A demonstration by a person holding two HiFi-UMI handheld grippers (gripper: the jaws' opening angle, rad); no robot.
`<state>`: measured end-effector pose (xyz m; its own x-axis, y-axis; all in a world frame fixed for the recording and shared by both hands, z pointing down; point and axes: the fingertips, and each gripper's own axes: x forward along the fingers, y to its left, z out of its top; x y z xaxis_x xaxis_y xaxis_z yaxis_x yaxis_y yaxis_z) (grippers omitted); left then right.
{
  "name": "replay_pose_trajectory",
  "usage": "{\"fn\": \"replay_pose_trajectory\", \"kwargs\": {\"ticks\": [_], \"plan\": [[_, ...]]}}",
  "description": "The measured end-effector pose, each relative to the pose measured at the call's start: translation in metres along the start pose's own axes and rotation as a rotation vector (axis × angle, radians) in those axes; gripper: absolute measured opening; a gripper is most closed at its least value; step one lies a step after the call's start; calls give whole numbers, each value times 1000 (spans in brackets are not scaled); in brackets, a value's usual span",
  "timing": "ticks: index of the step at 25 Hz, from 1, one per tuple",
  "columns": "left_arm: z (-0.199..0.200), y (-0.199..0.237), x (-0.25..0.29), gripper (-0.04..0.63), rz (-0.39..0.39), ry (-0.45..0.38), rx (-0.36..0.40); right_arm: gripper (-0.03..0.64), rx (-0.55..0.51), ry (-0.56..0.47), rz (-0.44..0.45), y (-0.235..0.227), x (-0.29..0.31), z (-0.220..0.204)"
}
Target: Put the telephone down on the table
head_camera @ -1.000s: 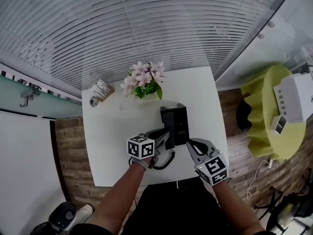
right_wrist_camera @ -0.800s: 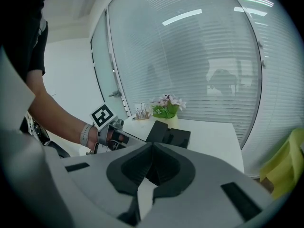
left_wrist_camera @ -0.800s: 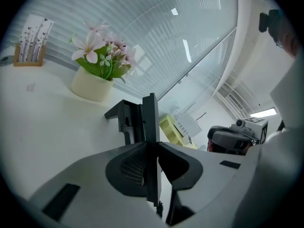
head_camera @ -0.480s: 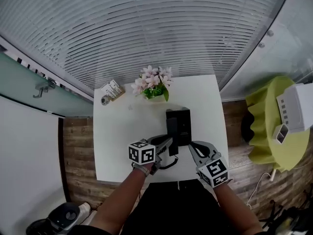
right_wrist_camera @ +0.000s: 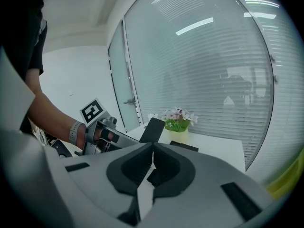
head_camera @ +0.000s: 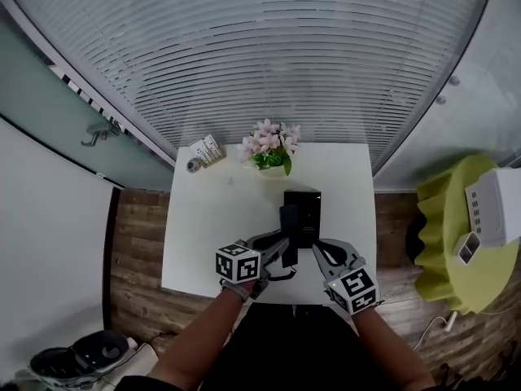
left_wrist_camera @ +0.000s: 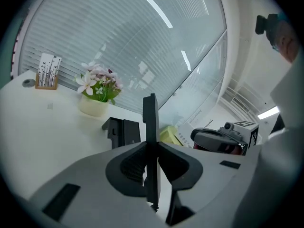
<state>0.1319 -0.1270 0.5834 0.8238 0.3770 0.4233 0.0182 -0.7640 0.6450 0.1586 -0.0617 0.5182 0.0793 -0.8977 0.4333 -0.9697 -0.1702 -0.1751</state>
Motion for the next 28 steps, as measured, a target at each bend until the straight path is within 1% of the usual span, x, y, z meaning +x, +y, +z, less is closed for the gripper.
{"fn": "replay_pose_trajectory", "kwargs": {"ticks": [4,8,12,14,16,18,22,28], "plan": [[0,-8,-12,77,42,-34,-1,23,-17,-11,54,7,-5,5],[11,-17,-29,78,62,-76,-1,23,-35,-22,108,17,-3,13],[9,-7,-50,77,78,-91,-26,23,-54,-22,153,33,7,20],[14,-1,-60,78,74,-103,-32,23,-60,-18,160,38,15,23],[21,6,-72,77,66,-110,-26,23,-59,-14,156,43,23,25],[20,17,-82,77,56,-101,-34,23,-52,-7,146,50,33,25],[13,47,-102,77,27,-55,-51,23,-23,4,107,65,55,25],[20,80,-122,77,-34,13,-29,23,28,20,34,85,88,23]]}}
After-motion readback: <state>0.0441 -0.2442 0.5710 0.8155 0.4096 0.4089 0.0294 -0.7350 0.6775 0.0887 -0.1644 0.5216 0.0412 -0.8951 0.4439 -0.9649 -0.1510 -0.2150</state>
